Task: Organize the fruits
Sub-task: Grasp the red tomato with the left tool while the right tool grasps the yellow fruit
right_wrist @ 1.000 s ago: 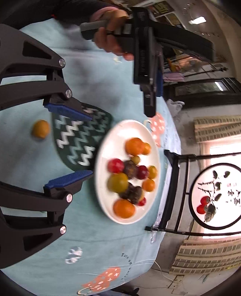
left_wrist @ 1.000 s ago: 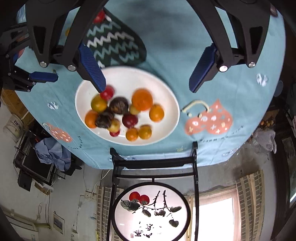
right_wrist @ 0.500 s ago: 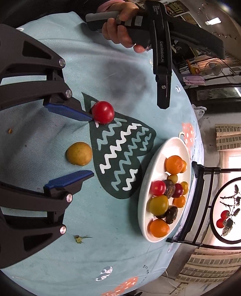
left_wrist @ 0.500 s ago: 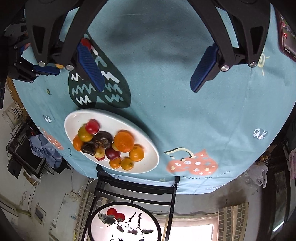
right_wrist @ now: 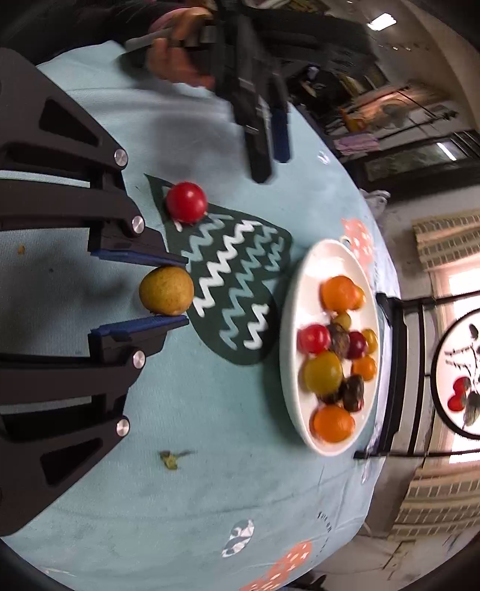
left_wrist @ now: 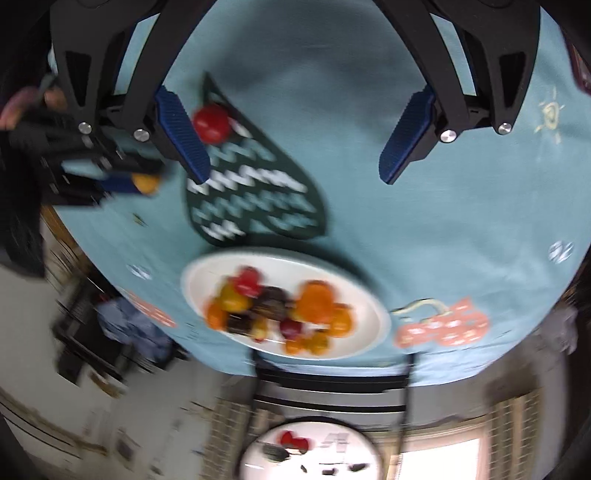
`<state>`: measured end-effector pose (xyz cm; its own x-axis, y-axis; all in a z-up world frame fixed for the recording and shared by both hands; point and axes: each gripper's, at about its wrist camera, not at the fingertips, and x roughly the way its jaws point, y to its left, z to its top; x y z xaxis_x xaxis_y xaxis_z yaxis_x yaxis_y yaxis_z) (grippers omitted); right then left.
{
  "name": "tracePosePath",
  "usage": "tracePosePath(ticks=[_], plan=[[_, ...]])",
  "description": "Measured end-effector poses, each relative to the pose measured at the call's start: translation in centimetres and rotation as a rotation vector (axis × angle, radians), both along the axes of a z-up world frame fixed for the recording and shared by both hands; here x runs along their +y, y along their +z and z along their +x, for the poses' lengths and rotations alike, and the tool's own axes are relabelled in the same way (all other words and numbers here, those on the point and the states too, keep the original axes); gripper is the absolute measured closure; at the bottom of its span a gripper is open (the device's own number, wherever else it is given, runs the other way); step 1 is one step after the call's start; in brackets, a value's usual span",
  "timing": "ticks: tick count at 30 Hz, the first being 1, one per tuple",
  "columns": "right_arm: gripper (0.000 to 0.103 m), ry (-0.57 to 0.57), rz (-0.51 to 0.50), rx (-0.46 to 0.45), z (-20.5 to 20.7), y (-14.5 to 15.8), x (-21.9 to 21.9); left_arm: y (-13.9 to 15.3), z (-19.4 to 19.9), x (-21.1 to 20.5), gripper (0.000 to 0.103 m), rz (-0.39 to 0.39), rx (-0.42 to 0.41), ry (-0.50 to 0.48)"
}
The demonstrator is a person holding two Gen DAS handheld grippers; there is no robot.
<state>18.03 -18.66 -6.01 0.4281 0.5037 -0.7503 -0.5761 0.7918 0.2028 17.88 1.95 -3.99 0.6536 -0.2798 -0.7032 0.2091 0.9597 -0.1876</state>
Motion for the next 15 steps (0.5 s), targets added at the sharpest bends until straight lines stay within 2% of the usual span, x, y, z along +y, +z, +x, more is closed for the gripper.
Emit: tracePosePath(ticks=[3,7,12,15], plan=[[0.077,-0.024,0.006,0.012,0.3,0.0,-0.4,-0.3,-1.0,-3.3,0.03,0.066,-0.011,-0.146],[0.077,-0.02,0.008,0.013,0.3,0.1,-0.4,-1.8,-1.1,-5.3,0.055,0.102,0.049,-0.217],[0.077,-0.023,0.012,0.01,0.3,0.2,-0.4,-2.7,-0.9,-6.0,0.065,0.124,0.091,-0.232],[0.077,-0.025,0.012,0.009,0.3,0.3,-0.4,-2.9,-0.8,-5.9,0.068,0.122,0.097,-0.224]])
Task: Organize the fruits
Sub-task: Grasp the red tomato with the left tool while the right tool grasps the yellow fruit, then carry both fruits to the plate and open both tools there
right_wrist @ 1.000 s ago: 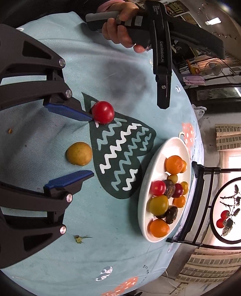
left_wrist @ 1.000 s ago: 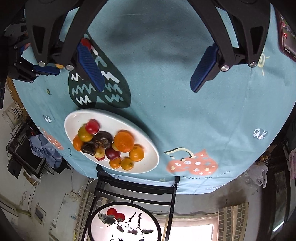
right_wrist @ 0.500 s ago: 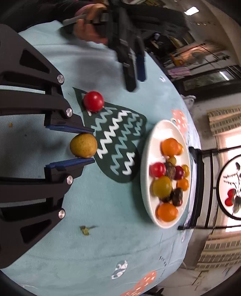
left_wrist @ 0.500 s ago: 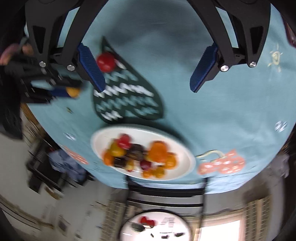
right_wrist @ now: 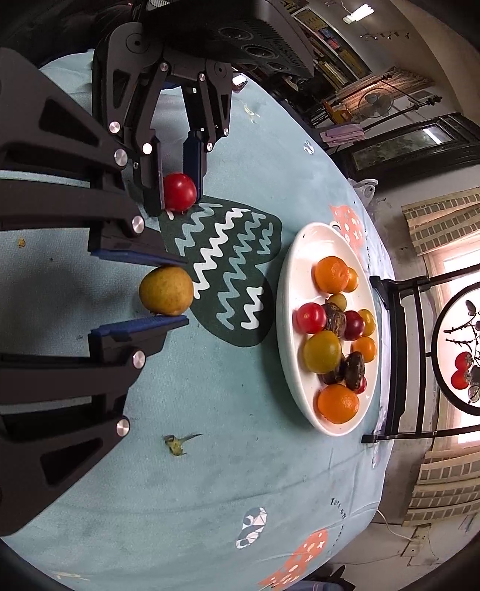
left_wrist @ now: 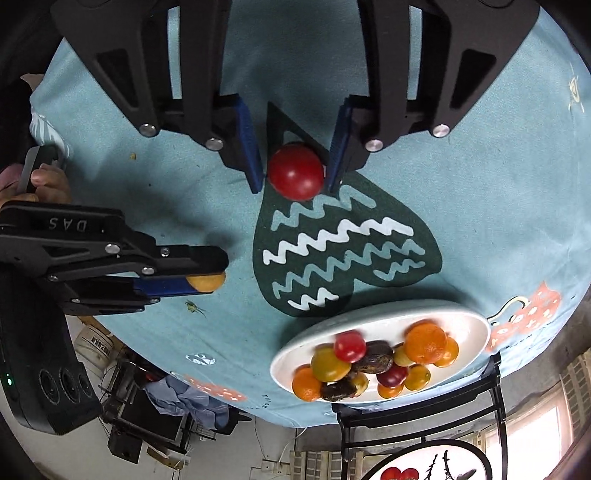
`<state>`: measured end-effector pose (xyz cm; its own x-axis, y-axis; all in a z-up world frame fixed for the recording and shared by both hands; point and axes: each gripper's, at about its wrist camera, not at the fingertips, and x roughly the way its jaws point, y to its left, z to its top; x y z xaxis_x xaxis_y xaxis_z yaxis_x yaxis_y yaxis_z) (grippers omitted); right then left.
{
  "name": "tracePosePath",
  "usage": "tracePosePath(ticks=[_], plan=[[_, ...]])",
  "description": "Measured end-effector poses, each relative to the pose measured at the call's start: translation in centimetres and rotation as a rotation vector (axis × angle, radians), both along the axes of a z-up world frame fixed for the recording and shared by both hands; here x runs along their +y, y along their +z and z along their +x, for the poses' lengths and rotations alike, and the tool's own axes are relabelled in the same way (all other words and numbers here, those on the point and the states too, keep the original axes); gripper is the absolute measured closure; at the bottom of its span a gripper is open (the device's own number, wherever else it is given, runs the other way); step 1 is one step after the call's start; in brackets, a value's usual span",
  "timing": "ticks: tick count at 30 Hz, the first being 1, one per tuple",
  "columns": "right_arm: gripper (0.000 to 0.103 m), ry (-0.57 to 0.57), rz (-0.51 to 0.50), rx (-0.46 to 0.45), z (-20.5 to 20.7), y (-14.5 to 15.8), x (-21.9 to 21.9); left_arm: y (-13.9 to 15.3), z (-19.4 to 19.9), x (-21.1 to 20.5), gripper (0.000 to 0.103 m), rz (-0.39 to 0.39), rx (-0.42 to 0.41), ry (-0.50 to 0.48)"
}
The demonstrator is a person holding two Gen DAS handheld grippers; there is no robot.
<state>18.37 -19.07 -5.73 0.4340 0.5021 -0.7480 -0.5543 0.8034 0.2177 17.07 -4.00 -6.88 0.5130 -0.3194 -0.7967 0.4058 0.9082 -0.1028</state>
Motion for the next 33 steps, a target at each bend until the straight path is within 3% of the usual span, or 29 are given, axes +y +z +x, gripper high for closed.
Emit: tracePosePath(ticks=[5,12,17,25,33], plan=[[0.077,0.0,0.001,0.001,0.0,0.0,0.0,-0.1,0.2,0.1,0.074,-0.004,-0.001,0.013],[0.077,0.001,0.033,0.009,0.1,0.4,-0.3,0.1,0.4,0.2,0.075,-0.013,-0.003,0.029],[0.077,0.008,0.049,-0.005,1.0,1.9,0.0,1.8,1.2,0.8,0.075,-0.022,-0.027,0.041],[0.077,-0.072,0.124,-0.156,6.9,7.0,1.3,7.7,8.8,3.9,0.075,-0.095,-0.135,0.179],[0.077,-0.123,0.126,-0.128,13.9,5.6,3.7,7.1,17.6,5.3,0.075,-0.095,-0.118,0.31]])
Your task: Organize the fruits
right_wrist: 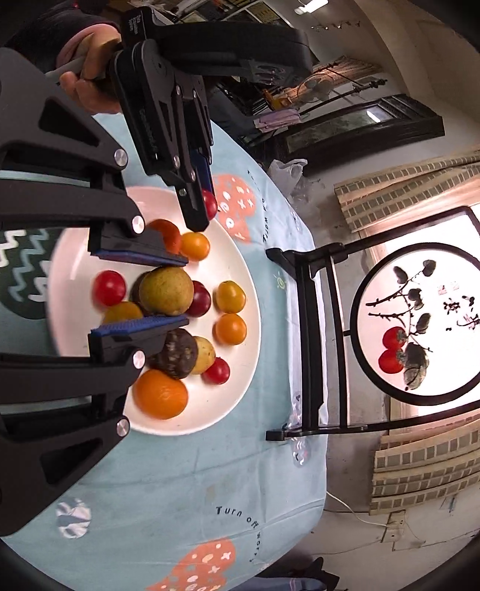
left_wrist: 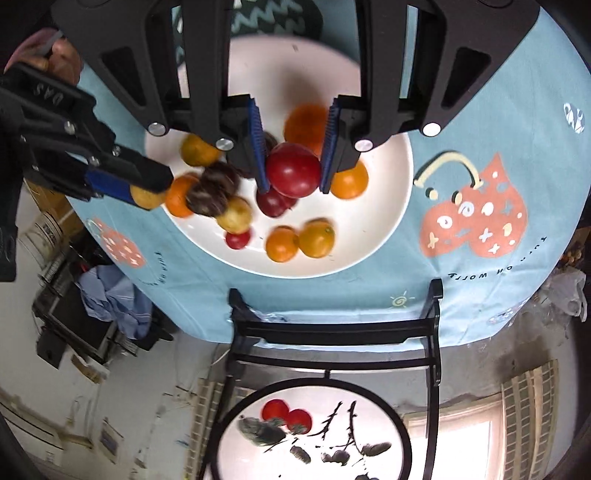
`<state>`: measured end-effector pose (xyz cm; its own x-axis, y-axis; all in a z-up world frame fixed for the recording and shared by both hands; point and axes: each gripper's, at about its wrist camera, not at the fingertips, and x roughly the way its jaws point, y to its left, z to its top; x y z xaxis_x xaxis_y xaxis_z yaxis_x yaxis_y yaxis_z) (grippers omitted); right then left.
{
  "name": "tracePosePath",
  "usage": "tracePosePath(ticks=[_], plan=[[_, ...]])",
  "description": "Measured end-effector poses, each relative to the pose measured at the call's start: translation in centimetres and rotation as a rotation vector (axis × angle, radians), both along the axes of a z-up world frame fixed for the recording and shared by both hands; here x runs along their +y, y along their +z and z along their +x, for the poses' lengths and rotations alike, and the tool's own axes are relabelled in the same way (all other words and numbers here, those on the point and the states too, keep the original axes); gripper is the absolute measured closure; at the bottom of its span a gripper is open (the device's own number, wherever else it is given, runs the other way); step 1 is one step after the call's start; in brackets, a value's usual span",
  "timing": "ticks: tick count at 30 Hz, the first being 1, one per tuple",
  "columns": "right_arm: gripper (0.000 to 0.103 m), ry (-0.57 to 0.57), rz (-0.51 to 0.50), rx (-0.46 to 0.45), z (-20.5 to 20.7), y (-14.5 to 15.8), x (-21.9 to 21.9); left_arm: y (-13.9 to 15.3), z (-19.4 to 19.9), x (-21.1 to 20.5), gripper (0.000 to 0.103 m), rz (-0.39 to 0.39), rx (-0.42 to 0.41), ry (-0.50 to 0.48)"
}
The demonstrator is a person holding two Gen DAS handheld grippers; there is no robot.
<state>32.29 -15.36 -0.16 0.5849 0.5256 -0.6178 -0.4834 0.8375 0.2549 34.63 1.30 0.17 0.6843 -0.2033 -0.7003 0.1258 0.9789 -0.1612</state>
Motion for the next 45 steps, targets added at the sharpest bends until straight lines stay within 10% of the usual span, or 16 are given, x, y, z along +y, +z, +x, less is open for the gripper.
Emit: tracePosePath(ticks=[11,16,20,23,33,45], plan=[[0.076,0.008,-0.073,0.019,2.5,-2.2,1.8,-2.6,4.1,0.8,0.075,0.032,0.064,0.057],[0.042,-0.029,-0.079,-0.013,1.3,-0.7,1.0,-0.7,2.0,0.8,0.022,0.102,-0.01,0.124],[0.035,-0.032,-0.078,-0.026,-1.2,1.5,-0.3,1.8,-0.7,0.9,0.01,0.132,-0.056,0.138],[0.001,-0.019,-0.061,-0.048,-3.8,2.4,-1.3,3.4,-3.5,1.1,0.004,0.124,-0.082,0.138],[0.001,0.095,-0.106,-0.114,-14.0,1.1,-3.8,3.0,-13.6,1.2,0.002,0.137,-0.08,0.125],[0.001,0.035,-0.133,-0.044,-14.9,-2.8,-5.5,-1.1,-15.8,1.7,0.002,0.16,-0.008,0.154]])
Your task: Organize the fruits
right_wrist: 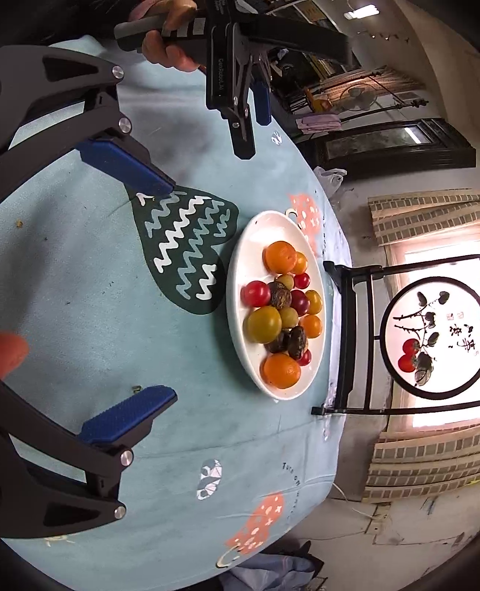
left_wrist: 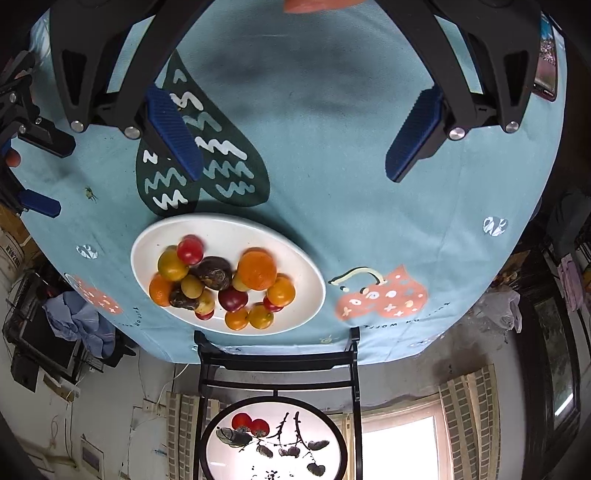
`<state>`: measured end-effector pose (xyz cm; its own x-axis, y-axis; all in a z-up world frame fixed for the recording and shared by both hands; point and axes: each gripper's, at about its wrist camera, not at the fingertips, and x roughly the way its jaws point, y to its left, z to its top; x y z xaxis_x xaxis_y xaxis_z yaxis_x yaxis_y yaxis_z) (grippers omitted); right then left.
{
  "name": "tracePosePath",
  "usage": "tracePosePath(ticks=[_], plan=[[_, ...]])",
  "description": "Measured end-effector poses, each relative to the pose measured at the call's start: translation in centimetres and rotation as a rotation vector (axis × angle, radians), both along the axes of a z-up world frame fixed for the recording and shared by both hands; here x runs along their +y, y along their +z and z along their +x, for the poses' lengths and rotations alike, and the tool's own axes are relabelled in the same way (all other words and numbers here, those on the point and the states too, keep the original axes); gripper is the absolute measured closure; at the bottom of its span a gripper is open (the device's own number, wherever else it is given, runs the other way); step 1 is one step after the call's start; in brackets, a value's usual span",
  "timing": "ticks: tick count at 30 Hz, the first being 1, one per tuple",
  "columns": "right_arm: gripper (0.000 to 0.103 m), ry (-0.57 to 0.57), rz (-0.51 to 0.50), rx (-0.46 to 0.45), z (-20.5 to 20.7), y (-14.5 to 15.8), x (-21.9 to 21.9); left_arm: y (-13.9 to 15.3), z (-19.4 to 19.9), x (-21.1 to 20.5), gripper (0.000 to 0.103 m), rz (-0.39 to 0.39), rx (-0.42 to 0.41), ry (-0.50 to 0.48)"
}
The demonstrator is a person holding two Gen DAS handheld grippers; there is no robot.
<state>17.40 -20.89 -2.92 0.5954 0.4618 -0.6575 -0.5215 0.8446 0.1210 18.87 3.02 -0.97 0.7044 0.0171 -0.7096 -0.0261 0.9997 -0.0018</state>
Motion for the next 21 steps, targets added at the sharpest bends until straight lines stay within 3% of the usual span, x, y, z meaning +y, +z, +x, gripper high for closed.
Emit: tracePosePath(ticks=[21], plan=[[0.001,-0.007,-0.042,0.011,-0.29,-0.85,0.39,-0.19,-0.73,0.04,0.002,0.026,-0.03,0.021]])
